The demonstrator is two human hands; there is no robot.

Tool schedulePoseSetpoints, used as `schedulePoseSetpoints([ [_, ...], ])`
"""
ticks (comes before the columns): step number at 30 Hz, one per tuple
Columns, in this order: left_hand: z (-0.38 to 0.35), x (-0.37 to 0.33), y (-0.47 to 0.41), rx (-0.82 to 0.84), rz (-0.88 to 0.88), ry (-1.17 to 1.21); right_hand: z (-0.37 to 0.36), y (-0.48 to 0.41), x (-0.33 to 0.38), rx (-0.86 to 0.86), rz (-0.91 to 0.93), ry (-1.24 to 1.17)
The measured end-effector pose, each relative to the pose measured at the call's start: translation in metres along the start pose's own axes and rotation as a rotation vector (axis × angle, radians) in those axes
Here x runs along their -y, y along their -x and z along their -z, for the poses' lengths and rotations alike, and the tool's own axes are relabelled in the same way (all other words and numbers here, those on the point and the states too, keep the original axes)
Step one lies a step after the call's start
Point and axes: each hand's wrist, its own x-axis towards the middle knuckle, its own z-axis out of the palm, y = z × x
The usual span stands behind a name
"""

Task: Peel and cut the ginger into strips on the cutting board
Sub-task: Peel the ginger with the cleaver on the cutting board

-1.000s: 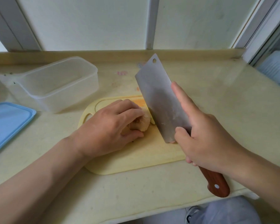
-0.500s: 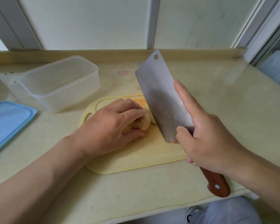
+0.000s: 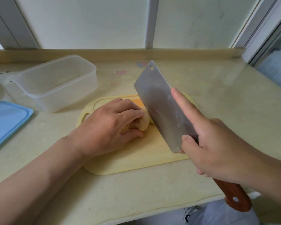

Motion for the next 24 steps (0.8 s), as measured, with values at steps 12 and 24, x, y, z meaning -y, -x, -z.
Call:
schedulePoseSetpoints([
  [12,-0.004,0.003,-0.001,-0.037,-0.029,-0.018,0.012,-0.034,0.029,0.21,-0.094,0.118],
  [24,0.002,0.001,0.003,-0.001,-0.072,-0.032,0.0,-0.065,0.026,0.148,-0.114,0.021],
])
